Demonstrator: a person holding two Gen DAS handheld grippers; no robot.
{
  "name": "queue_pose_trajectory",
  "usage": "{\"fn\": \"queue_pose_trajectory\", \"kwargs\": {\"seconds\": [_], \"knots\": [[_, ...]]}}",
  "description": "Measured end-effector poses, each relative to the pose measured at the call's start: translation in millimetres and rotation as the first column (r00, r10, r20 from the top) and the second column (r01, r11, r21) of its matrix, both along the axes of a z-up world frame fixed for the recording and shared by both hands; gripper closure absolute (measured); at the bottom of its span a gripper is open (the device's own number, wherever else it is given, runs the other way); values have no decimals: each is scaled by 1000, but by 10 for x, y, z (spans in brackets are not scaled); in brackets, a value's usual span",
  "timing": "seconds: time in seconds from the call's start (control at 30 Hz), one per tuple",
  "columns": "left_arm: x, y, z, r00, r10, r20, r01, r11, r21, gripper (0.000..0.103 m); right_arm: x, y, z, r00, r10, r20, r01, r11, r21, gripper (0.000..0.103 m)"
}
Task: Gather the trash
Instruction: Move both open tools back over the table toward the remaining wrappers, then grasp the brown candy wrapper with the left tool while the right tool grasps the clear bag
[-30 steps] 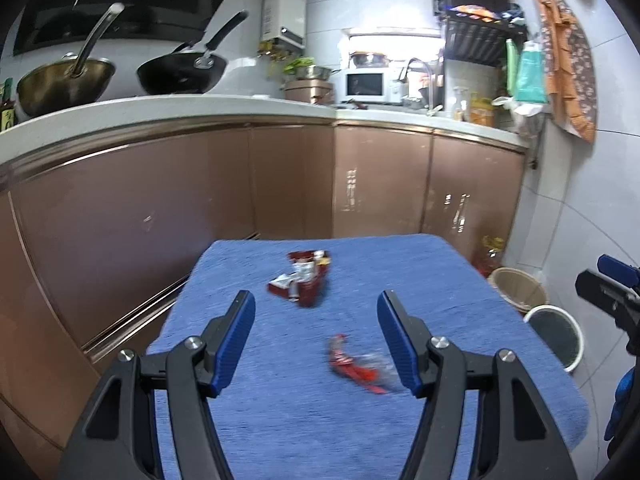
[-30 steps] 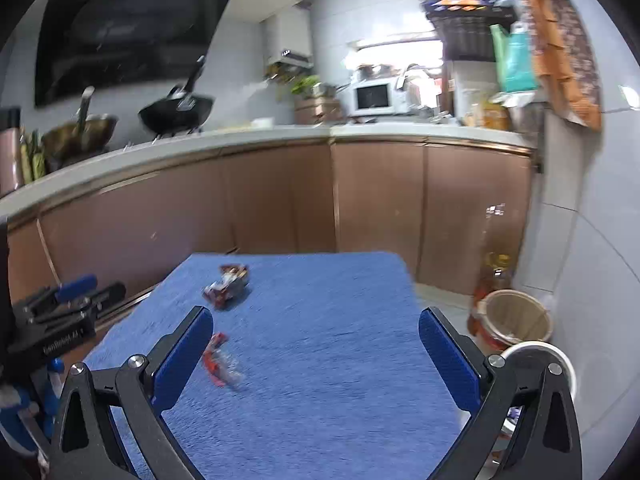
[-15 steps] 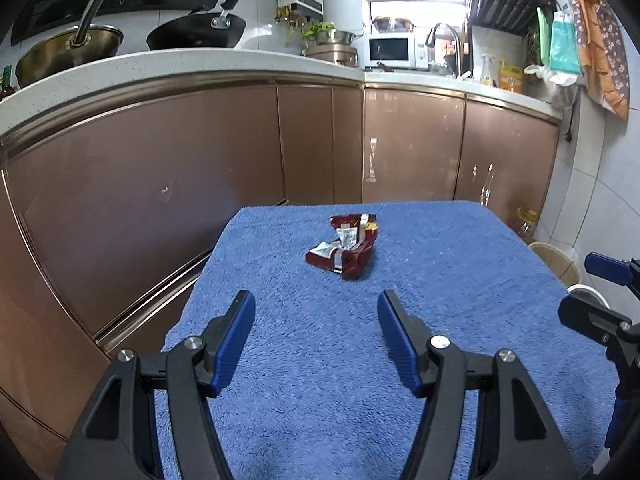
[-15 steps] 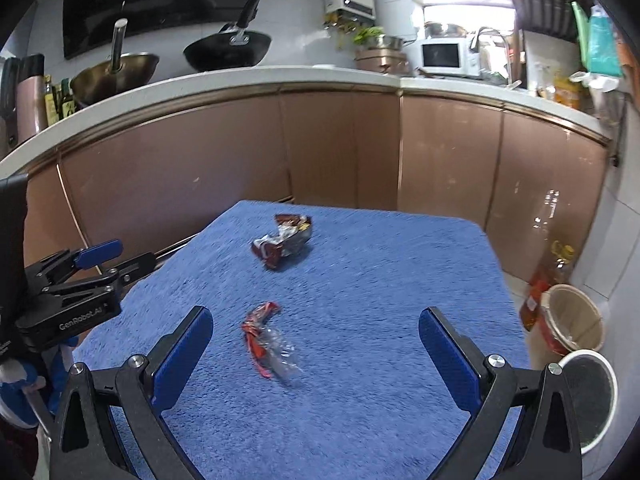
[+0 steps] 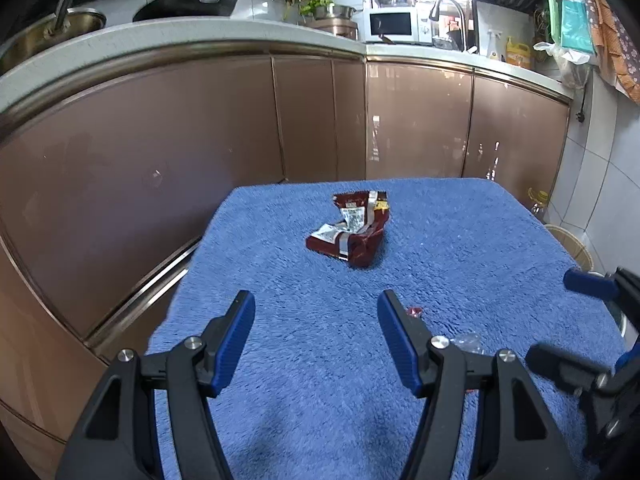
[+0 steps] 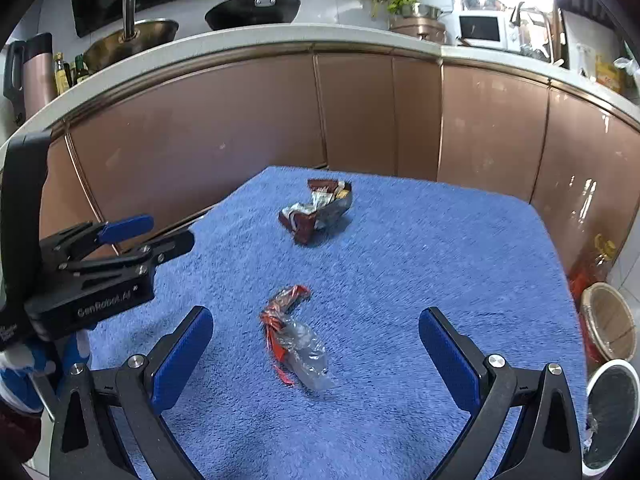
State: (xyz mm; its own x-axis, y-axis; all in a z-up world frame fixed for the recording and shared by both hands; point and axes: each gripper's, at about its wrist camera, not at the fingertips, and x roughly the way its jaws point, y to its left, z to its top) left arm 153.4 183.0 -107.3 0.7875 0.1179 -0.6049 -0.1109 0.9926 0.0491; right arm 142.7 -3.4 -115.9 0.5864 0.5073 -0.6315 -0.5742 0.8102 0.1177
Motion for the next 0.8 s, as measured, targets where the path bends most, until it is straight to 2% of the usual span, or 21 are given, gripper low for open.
{"fn": "queue_pose_trajectory", "kwargs": {"seconds": [0.13,0.2,0.33,0.4,0.5,0.6,0.8], "knots": [[229,76,-70,999,-36,-35,35,999,-38,41,80,48,-117,999,36,-35,-36,999,2,0],[394,110,-115,995,-85,-58,81,994,-70,41,133,94,-184,996,62,-56,-62,998,6,2],[759,89,-220,978,-181,-108,170,980,-109,41,253,186,-325,990,105,-98,-104,994,9,11],[960,55,-268,970,-209,-121,197,975,-103,41,308,239,-409,985,128,-118,-129,992,5,14],[1260,-11,-299,962,-240,-129,234,970,-59,41,399,309,-516,976,159,-148,-161,987,-4,23],[1485,-103,-297,954,-269,-134,269,963,-22,41,469,356,-563,972,179,-155,-183,983,-8,24],[1651,-438,-478,916,-345,-202,370,923,101,41,562,385,-633,962,203,-183,-203,979,16,29]]}}
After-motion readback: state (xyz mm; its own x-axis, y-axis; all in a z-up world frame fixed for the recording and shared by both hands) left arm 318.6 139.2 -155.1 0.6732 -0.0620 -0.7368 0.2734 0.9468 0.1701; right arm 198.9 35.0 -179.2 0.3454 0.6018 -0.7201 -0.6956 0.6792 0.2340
